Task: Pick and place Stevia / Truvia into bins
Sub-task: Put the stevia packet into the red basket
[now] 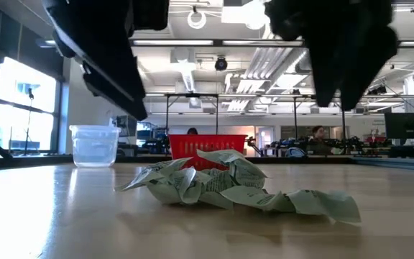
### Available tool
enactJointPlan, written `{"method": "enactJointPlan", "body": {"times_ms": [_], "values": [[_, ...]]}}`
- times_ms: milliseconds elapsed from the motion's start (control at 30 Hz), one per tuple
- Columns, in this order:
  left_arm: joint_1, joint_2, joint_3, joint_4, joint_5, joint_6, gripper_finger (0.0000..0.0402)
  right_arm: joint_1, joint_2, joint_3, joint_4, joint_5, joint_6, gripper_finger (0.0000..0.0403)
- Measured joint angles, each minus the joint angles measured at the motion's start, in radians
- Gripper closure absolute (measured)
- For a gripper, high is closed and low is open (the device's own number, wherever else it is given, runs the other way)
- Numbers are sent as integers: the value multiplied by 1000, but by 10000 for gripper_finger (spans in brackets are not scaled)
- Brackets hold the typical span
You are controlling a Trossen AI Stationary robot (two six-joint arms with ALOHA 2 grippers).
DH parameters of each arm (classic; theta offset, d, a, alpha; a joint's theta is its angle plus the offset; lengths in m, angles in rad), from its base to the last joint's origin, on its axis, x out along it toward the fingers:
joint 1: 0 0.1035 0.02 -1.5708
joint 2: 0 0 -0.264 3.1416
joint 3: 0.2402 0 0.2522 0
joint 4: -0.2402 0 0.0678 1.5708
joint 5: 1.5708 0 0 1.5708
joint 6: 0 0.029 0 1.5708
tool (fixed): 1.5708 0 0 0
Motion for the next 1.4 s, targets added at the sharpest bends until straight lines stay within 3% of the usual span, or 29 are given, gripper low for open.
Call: {"method": "enactJointPlan", "body": {"times_ms": [300, 700, 1200, 1400], "values": [[-3, 152, 95, -23, 54, -407, 158, 70, 0, 0, -141, 49, 44, 78], [-3, 252, 155, -19, 81, -529, 167, 143, -1, 0, -172, 50, 99, 78], [-3, 244, 155, -127, 109, -441, 358, 177, -1, 0, -177, 52, 178, 78], [-4, 162, 155, -178, 98, -401, 379, 177, -1, 0, -181, 56, 200, 78]]}}
